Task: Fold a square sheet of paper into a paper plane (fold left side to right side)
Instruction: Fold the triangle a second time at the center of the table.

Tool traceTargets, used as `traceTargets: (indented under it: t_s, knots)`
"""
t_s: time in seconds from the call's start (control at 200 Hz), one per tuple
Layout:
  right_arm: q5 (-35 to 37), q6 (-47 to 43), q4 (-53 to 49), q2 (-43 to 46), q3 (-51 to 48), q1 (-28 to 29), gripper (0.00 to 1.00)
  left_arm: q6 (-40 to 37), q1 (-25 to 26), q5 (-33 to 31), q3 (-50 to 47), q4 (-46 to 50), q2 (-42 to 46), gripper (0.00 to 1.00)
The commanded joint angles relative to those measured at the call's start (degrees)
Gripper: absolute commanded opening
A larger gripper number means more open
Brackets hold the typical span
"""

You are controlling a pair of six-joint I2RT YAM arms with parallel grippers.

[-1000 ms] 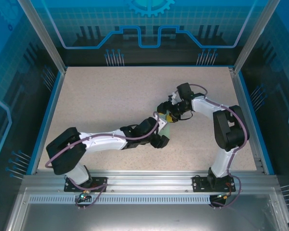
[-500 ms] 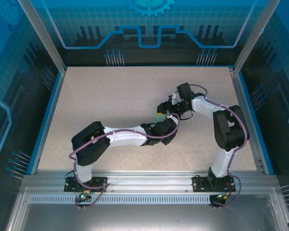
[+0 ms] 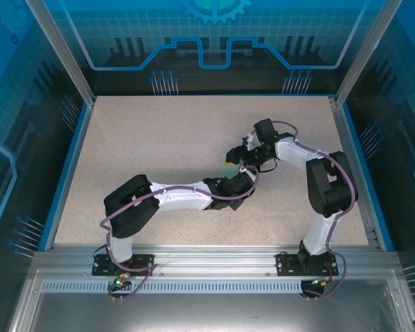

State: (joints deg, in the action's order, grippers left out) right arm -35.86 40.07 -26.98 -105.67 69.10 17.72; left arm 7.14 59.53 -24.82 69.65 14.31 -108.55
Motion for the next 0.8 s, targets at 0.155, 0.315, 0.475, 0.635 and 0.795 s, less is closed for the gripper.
traceTargets:
  t_s: [0.155,0.315,0.475,0.635,0.795]
  knots:
    - [0.9,-2.6,-1.4,0.1,2.0,0.4,0.68,0.3,-0.2,3.6,3.1,4.0,1.8,0.04]
    - [2.0,-3.5,-0.7,4.2,2.3,-2.2,0.77,1.3,-1.1,5.7,2.5,3.5,2.5,0.04]
    - [1.9,-4.5,-0.4,10.0,0.8,-7.4,0.89,2.8,-2.8,9.3,1.1,2.4,3.8,0.04]
    - [1.2,-6.5,-0.9,14.2,-4.2,-12.8,0.83,3.8,-4.5,12.9,0.1,1.7,5.1,0.04]
    - [-2.1,-9.1,2.4,15.7,-12.4,-13.9,0.41,5.1,-7.8,21.3,-0.6,0.6,6.8,0.05]
